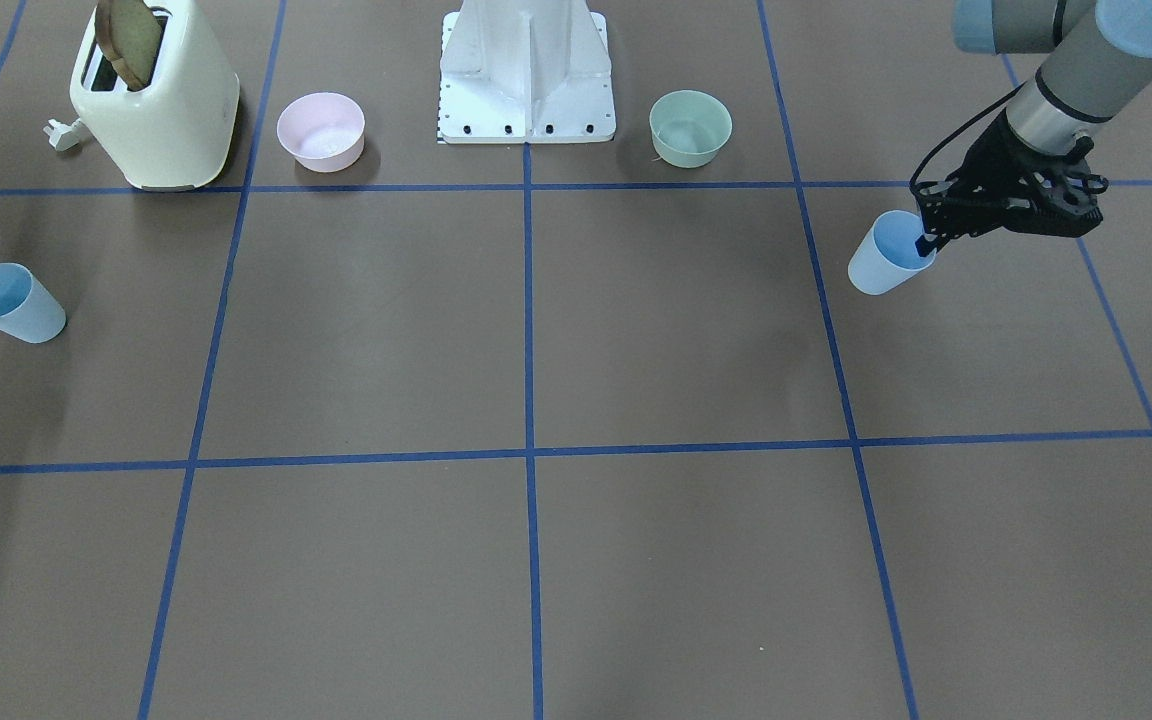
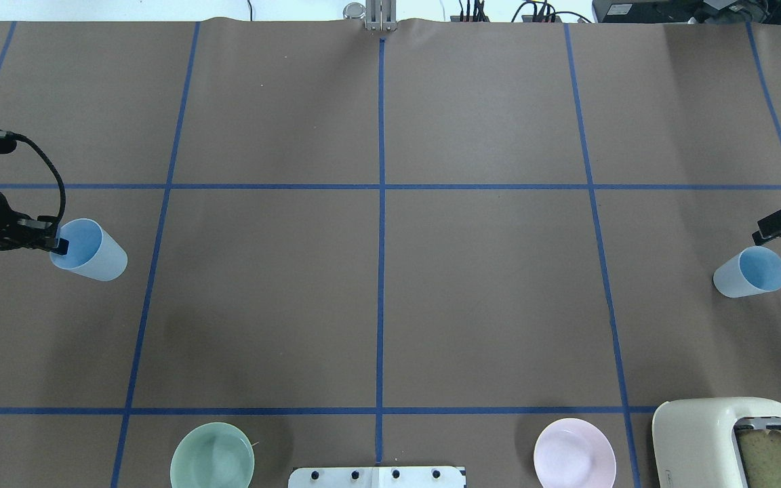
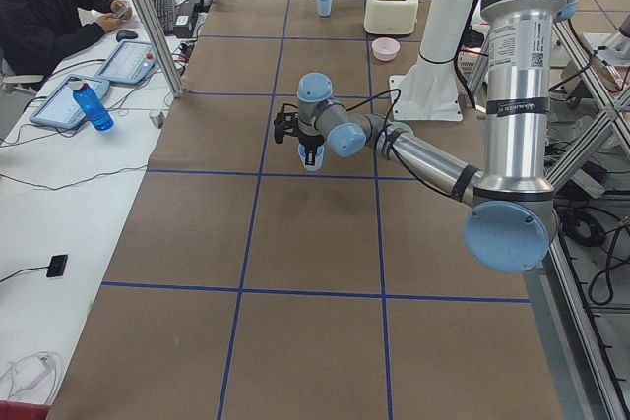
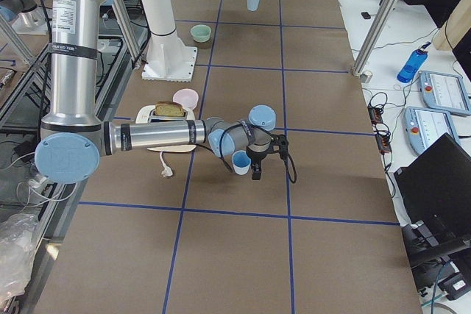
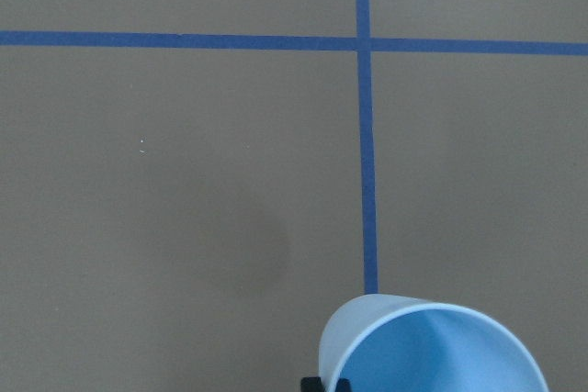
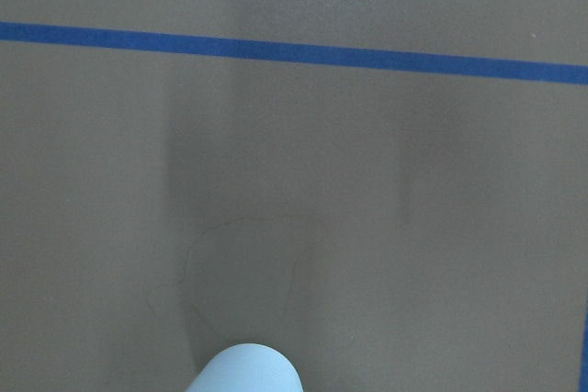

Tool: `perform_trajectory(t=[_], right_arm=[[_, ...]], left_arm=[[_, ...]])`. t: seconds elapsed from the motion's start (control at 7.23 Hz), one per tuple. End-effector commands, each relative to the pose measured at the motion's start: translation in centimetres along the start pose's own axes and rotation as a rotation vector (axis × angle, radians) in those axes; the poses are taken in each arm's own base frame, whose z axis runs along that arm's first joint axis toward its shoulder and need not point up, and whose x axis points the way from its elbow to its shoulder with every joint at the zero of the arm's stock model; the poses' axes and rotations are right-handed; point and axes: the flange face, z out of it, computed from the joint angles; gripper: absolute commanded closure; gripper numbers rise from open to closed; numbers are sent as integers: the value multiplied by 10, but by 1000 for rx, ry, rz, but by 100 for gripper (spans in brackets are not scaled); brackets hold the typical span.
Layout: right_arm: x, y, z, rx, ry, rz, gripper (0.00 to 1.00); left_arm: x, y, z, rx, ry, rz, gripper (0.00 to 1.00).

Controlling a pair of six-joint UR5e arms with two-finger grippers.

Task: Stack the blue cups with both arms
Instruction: 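Close the left gripper on its cup while the right gripper grasps the other cup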

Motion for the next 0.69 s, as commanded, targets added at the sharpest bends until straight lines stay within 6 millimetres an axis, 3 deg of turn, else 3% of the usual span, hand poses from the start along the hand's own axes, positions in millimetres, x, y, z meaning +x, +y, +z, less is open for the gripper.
perform_trajectory(t=[0.0, 0.28, 0.55], right_arm=[[6, 12, 1, 18, -16, -7, 0], [15, 29, 2, 48, -39, 0, 0], [15, 31, 4, 45, -41, 8, 0]], left_arm=[[14, -6, -6, 3, -5, -4, 100], [21, -10, -8, 1, -8, -13, 100], [23, -11, -8, -1, -10, -18, 100]])
